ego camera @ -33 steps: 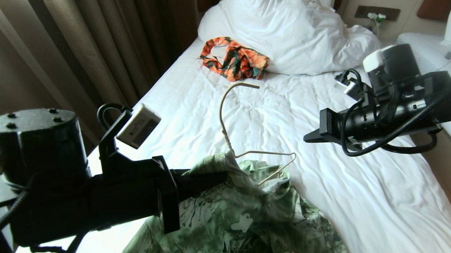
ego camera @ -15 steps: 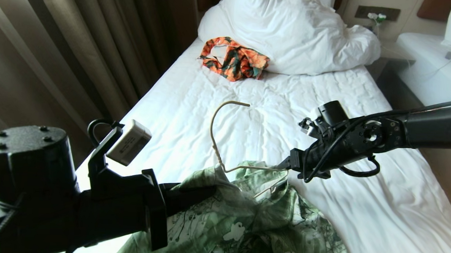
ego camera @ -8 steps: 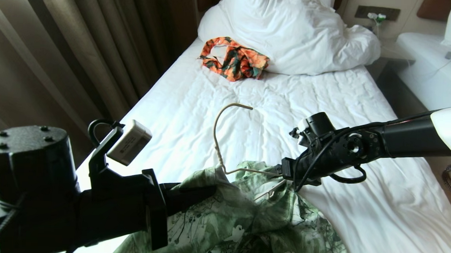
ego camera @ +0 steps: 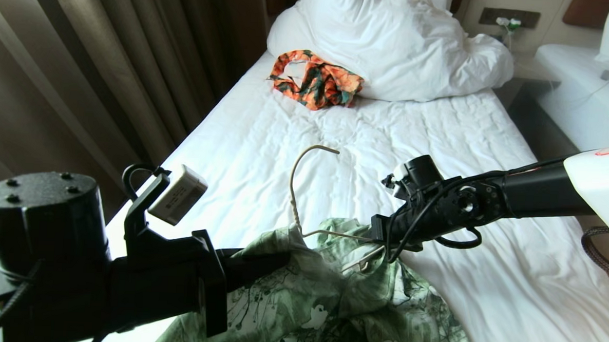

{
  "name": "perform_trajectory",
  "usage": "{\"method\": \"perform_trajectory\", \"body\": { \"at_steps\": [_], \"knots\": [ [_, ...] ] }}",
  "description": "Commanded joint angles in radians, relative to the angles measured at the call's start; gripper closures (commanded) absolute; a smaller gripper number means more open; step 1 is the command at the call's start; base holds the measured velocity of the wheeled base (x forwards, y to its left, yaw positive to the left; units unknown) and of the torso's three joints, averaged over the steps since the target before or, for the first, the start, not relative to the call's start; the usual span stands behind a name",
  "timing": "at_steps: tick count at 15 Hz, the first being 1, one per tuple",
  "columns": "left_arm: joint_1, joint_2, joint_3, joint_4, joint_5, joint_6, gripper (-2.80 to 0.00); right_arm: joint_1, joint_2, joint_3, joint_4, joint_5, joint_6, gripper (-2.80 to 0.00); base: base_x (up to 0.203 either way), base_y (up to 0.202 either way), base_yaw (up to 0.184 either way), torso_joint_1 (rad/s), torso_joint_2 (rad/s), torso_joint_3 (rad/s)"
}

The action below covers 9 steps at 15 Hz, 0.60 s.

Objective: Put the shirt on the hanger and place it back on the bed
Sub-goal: Hook the other side of the shirt onto the hanger

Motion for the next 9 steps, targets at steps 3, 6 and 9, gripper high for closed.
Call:
{"method": "perform_trajectory", "body": {
  "at_steps": [3,6,9],
  "knots": [
    [-0.002,-0.001,0.0,-0.005,-0.004,-0.001,0.0,-0.005,-0.006,0.004,0.002,-0.004,0.018,0.0,0.0,0.0,0.0,0.0,0.0,0.0],
    [-0.011,-0.007,0.001,-0.005,-0.004,-0.001,0.0,-0.044,-0.03,-0.001,0.003,-0.002,0.053,0.0,0.0,0.0,0.0,0.0,0.0,0.0],
    [-0.026,-0.007,0.009,-0.005,-0.004,-0.002,0.0,-0.072,-0.057,0.0,0.005,0.005,0.1,0.0,0.0,0.0,0.0,0.0,0.0,0.0]
  ]
}}
